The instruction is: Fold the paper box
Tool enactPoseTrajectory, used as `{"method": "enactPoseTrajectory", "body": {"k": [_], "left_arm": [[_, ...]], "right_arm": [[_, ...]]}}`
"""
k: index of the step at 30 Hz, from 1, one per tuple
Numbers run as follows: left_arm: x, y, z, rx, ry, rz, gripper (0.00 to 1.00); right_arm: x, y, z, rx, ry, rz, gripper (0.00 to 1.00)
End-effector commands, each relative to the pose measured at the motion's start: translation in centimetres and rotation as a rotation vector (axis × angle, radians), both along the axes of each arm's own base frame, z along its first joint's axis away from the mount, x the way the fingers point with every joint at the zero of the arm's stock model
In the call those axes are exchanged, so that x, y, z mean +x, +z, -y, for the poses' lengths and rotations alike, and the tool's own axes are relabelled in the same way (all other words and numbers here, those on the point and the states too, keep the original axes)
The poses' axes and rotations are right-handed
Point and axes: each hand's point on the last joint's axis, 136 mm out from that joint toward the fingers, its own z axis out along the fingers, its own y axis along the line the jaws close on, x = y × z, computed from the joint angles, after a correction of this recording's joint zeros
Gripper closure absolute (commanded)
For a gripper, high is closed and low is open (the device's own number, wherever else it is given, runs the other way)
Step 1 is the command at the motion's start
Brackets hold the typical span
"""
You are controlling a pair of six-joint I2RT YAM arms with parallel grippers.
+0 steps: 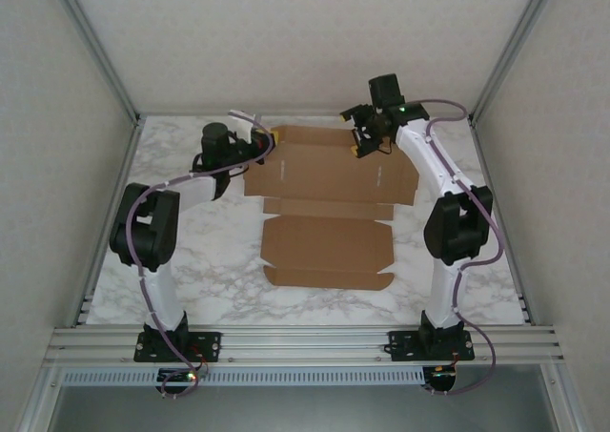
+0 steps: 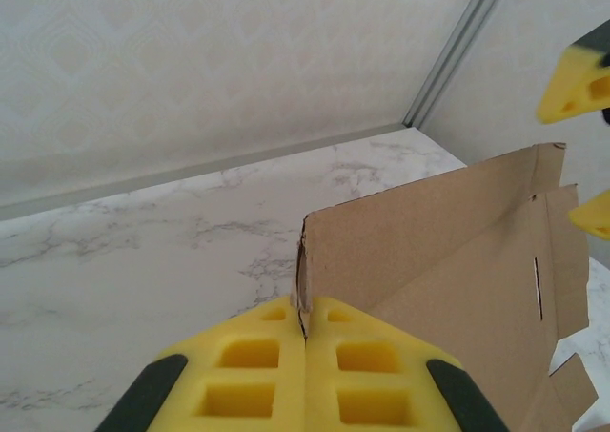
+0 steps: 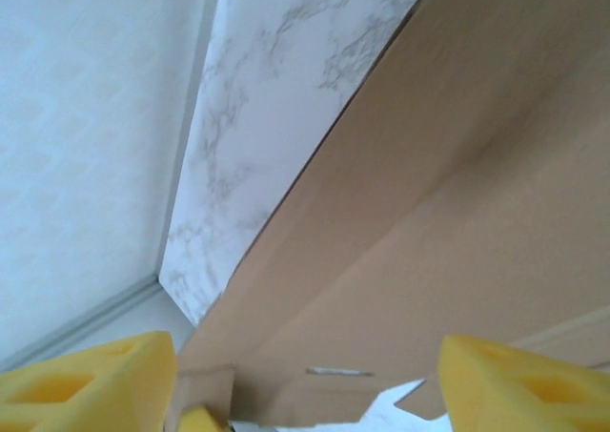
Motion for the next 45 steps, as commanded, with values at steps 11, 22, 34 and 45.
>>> {"method": "enactPoseTrajectory", "body": {"k": [11,22,34,45], "left_arm": [[-2.7,3.9,0.6,0.034,-0.05,0.198,1.0],[-3.1,4.2,0.7,0.057,-0.037,0.24,1.0],[-3.2,4.8,0.4,0.072,-0.003,0.274,1.0],[-2.8,4.9,0.4,0.11,0.023,0.25,0.9]], "right_arm": [[2.5,-1.0,0.3,0.049,-0.14,-0.081,0.3],[1.2,-2.6,-0.1,0.046,-0.124,-0.131,0.4],[0.4,-3.0,-0.7,0.062,-0.076,-0.136,0.6],[-0.1,-1.6,-0.6,0.087,-0.084,-0.093,0.87]]}}
